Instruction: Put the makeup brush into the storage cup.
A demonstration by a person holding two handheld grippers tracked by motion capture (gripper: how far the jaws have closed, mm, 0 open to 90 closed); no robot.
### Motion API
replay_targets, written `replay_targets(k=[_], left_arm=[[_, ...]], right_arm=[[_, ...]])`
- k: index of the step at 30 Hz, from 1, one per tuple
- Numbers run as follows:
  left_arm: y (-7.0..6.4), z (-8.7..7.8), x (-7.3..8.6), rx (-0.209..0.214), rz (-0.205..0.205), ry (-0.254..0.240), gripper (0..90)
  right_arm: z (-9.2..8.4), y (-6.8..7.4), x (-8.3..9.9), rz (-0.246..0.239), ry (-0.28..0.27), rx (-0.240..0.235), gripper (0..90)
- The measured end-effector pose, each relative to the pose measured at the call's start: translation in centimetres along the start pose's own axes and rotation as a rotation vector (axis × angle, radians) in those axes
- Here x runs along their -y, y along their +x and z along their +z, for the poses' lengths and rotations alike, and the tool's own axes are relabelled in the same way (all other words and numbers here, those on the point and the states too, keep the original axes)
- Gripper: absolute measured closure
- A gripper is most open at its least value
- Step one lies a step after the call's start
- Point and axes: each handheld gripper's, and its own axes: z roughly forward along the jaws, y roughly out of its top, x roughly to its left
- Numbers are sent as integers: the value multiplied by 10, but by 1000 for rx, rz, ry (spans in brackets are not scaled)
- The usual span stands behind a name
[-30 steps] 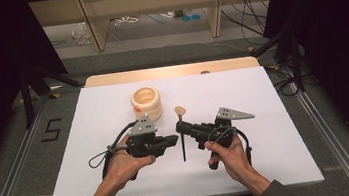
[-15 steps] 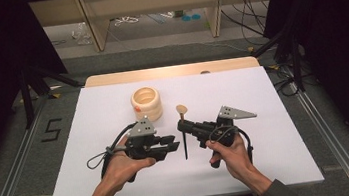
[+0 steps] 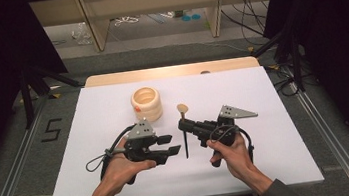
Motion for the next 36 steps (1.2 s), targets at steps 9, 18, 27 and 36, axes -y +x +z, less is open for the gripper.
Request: replay_targets(k=[9,18,27,36], left_arm=[[3,1,6,24,-18,-12,436],[4,2,14,8,-43,-64,394],[1,6,20,20,-55,-133,362],[-2,10,26,31,-63,-183,356]], right_arm=[[0,1,-1,-10,3,3,839],[2,4,-1,-26,14,-21,839],[7,12,0,-99,61,-49,838],[9,15,1,-129,87,-63,838]])
